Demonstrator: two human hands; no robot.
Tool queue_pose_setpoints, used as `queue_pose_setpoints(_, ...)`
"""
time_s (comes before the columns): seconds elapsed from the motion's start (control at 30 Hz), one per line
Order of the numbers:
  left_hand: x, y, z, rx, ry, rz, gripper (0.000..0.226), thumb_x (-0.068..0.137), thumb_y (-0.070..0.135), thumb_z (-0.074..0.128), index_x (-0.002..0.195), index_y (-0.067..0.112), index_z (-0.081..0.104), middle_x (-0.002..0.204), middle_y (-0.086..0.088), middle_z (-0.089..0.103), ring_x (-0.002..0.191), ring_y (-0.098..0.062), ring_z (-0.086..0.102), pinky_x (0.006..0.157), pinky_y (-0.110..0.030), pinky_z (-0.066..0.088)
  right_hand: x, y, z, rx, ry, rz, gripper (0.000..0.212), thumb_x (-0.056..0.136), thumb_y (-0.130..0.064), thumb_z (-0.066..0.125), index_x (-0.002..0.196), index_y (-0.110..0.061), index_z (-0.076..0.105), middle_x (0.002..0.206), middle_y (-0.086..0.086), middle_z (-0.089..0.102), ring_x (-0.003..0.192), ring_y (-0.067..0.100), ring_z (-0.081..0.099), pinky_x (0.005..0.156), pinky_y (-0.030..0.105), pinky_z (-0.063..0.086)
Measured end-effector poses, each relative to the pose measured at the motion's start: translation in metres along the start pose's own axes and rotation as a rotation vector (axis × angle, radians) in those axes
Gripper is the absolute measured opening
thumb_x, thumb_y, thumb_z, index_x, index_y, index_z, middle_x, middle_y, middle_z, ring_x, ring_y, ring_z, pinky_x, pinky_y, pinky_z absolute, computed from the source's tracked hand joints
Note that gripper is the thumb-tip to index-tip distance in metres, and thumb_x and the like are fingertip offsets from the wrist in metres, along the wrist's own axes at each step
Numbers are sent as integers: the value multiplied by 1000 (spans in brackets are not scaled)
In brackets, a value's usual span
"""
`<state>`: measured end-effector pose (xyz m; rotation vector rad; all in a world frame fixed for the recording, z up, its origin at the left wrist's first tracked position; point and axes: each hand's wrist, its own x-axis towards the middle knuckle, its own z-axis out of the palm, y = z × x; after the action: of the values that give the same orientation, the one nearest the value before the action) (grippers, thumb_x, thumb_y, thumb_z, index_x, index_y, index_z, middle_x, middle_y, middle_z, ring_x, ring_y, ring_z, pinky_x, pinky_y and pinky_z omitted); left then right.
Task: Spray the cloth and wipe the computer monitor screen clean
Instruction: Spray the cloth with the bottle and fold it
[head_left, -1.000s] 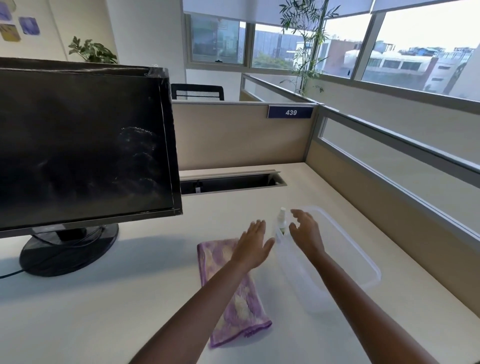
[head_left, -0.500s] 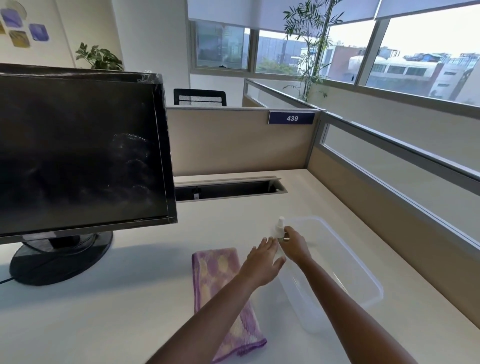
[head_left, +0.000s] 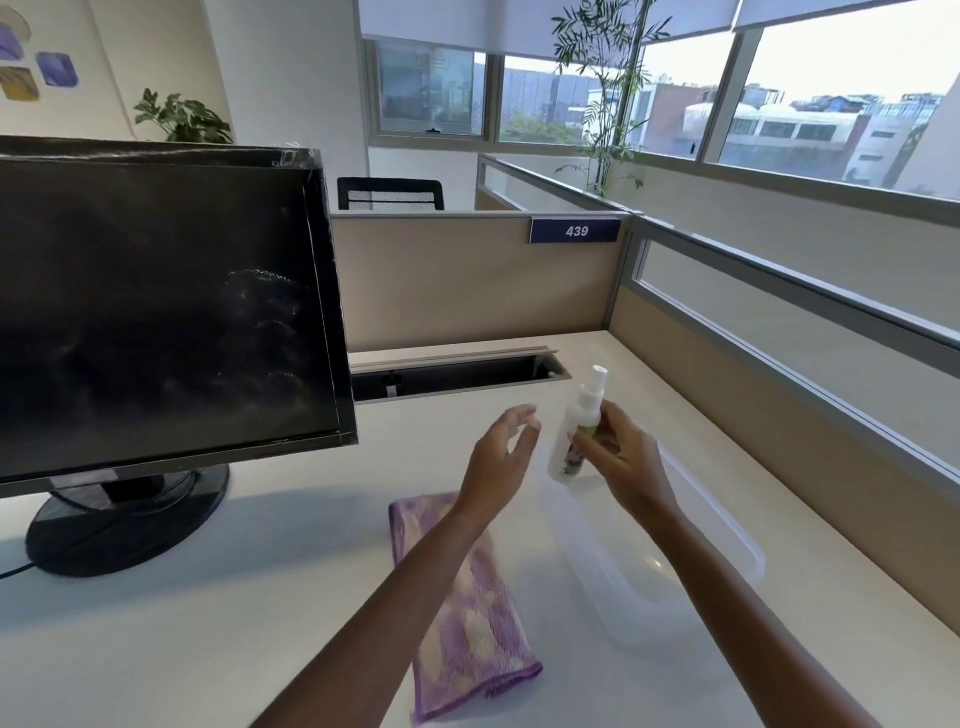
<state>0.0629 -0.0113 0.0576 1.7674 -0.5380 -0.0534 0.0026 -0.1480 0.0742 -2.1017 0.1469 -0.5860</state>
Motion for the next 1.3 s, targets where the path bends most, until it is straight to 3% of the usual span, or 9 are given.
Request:
queue_pose_setpoints(0.17, -6, 20, -16, -270, -8, -3, 24, 97, 23, 38, 111, 17, 57, 107, -4, 60, 100, -15, 56, 83, -19, 45, -25, -15, 23, 111, -183, 3, 25, 89, -8, 57, 112, -17, 51, 93, 3, 57, 80, 8, 55, 62, 3, 47)
queue_pose_setpoints(0.43, -29, 9, -42, -231, 7, -160, 27, 95, 17, 44, 112, 3, 60, 110, -20, 65, 93, -20, 59, 79, -24, 51, -56, -11, 68, 325, -352, 141, 27, 80, -27, 54, 105, -17, 54, 81, -3, 58, 73, 9, 56, 64, 18, 49)
queue_pose_setpoints(0.6, -40, -3, -54, -315, 10, -312, 25, 92, 15, 49, 110, 2, 61, 108, -16, 65, 95, -22, 58, 80, -26, 51, -65, -4, 82, 369, -386, 184, 24, 89, -2, 54, 111, -11, 56, 88, 3, 62, 80, 14, 60, 73, 23, 51)
queue_pose_setpoints(0.7, -42, -7, -61, -466, -72, -357, 18, 92, 14, 49, 96, 8, 66, 94, -7, 67, 89, -19, 60, 83, -29, 49, -69, -3, 86, 508, -389, 244, 25, 85, -4, 61, 107, -14, 57, 81, -2, 64, 69, 3, 61, 64, 17, 51)
queue_pose_setpoints(0.83, -43, -13, -64, -558, -194, -354, 24, 93, 15, 45, 86, 17, 68, 79, 7, 74, 81, -9, 65, 80, -24, 50, -72, -7, 87, 669, -474, 287, 32, 73, -21, 59, 103, -17, 51, 69, -1, 61, 57, 9, 59, 54, 21, 51)
queue_pose_setpoints(1.0, -44, -18, -61, -612, -208, -374, 24, 94, 15, 43, 88, 17, 67, 86, 7, 72, 85, -10, 62, 79, -21, 48, -70, -13, 87, 773, -561, 273, 37, 83, -17, 53, 116, -29, 41, 67, 3, 63, 42, 15, 54, 41, 23, 48)
queue_pose_setpoints(1.1, -46, -23, -67, -379, -116, -352, 21, 94, 17, 47, 91, 21, 68, 99, 3, 66, 93, -10, 60, 70, -13, 49, -67, -8, 88, 545, -524, 286, 60, 90, -7, 53, 129, -47, 30, 78, 8, 61, 50, 17, 55, 44, 26, 50)
queue_pose_setpoints(1.2, -46, -40, -72, 81, 26, -323, 25, 95, 15, 44, 111, 13, 62, 123, -6, 60, 114, -21, 54, 90, -27, 44, -66, -1, 92, 212, -469, 248, 69, 87, -5, 53, 137, -43, 27, 78, 7, 58, 47, 9, 52, 47, 19, 48)
queue_pose_setpoints(1.3, -53, -59, -77, 420, -17, -333, 34, 94, 10, 40, 125, 7, 53, 135, -12, 51, 123, -27, 49, 101, -33, 40, -63, 5, 95, -53, -467, 202, 64, 86, -7, 52, 137, -37, 28, 68, 3, 55, 44, 11, 46, 42, 16, 44)
